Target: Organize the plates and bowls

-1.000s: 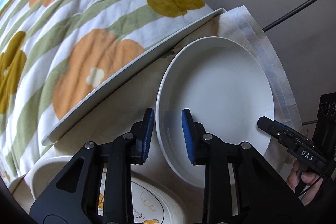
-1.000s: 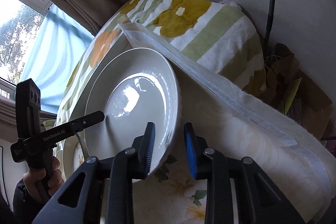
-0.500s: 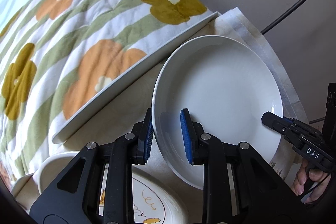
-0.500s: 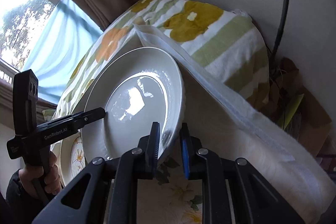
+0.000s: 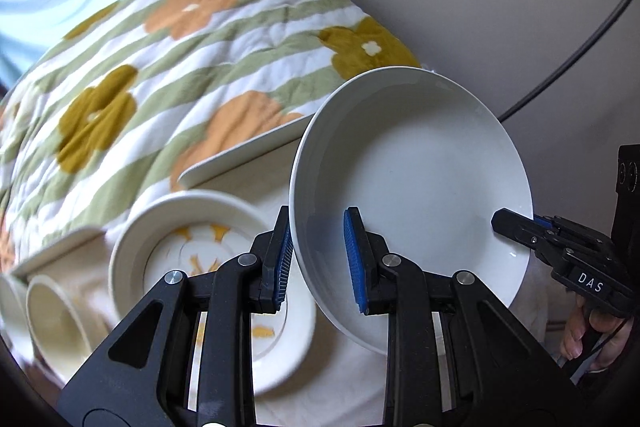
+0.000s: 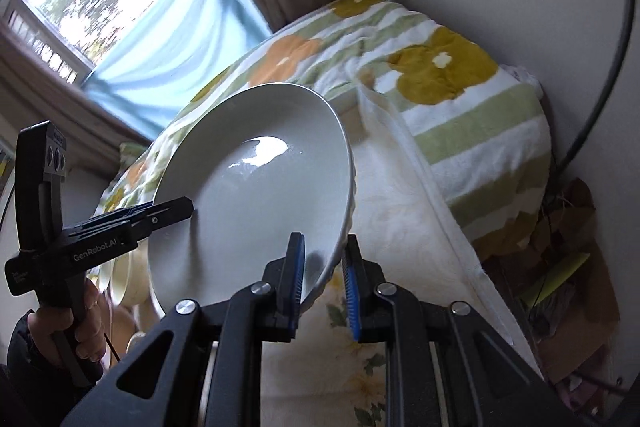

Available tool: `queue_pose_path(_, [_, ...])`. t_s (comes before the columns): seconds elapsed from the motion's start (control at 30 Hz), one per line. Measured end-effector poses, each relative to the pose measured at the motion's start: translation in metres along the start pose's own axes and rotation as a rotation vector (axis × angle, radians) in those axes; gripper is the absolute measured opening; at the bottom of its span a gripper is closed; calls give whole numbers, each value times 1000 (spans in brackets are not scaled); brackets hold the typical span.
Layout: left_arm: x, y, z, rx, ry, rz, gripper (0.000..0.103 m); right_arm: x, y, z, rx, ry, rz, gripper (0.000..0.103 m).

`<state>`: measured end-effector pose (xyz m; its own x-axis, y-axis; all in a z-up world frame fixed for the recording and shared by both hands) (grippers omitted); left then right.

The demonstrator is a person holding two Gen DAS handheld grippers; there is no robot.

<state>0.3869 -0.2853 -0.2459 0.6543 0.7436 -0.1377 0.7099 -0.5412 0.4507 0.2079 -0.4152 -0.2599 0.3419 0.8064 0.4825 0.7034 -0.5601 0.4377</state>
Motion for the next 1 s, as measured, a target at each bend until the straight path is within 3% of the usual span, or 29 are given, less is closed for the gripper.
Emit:
queue_pose_path(0.33, [24, -86, -86, -74, 124, -243, 22, 54, -20, -8, 132, 122, -247, 17])
queue_pose_path(0.7, [80, -212, -173, -133, 223, -478, 22, 142, -79, 10, 267, 249, -455, 17])
queue_pose_path(1.0, [114, -297, -188, -97, 243, -553, 22, 177, -151, 32, 357, 256, -504, 17])
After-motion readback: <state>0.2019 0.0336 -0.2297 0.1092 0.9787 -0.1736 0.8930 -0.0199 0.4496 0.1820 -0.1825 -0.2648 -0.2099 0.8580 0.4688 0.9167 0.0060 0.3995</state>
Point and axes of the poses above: each gripper's, at about its wrist camera, not at the fingertips, and z roughly the way its jaws point, x to its left, y to its top, the point moved 1 cm from there along z, roughly the way its jaws point, and after that the axes turned 3 degrees about z, right-handed, at the moved point
